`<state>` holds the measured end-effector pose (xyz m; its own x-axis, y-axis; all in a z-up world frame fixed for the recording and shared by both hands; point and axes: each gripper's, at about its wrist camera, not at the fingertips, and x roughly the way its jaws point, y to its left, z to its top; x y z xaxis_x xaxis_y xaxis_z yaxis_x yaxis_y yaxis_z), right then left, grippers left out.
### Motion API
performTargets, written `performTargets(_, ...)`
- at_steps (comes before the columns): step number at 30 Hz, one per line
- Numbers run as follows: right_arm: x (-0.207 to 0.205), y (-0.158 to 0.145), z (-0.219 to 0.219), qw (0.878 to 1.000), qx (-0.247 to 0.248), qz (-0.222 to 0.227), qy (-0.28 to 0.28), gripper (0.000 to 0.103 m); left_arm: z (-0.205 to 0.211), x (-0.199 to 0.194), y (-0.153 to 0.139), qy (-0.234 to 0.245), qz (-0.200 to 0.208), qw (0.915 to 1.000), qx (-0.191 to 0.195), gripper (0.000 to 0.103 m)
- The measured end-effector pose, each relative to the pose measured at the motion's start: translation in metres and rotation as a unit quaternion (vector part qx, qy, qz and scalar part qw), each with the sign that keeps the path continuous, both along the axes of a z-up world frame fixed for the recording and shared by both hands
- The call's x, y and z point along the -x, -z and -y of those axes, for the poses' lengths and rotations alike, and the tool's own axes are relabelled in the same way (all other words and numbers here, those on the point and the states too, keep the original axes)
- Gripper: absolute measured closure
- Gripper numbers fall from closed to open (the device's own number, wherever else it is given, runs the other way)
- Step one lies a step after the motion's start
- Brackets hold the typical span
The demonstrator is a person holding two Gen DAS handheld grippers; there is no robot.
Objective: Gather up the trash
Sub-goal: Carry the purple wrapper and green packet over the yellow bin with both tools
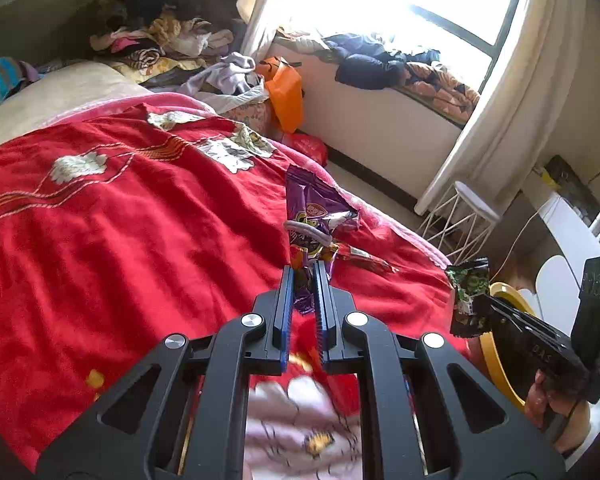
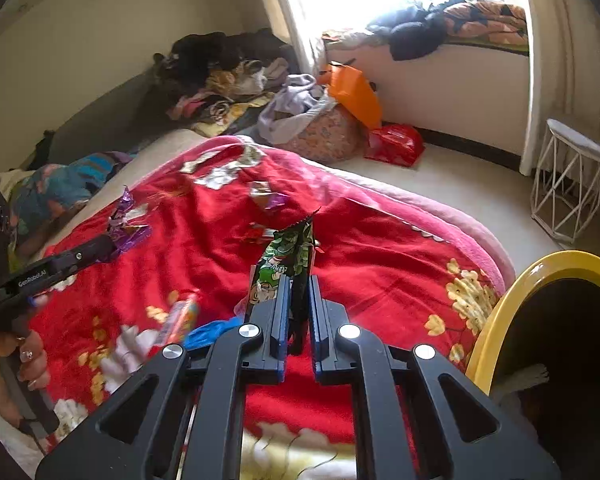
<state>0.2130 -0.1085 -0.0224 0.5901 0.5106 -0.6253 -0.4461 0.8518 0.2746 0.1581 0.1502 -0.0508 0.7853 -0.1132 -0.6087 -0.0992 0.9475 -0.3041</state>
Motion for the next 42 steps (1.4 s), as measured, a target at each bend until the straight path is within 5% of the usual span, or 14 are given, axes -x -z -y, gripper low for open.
performTargets(21,0.046,-0.046,0.017,0.999,-0.006,0.043,-0.009,0.094,0.027,0.061,-0.025,0.03,0.029,0.999,-0.017,0.097)
performTargets(42,0.053,-0.047,0.098,0.996,-0.013,0.046,0.075,0.094,0.099,0.052,-0.034,0.106,0.031,0.9931,-0.038,0.097)
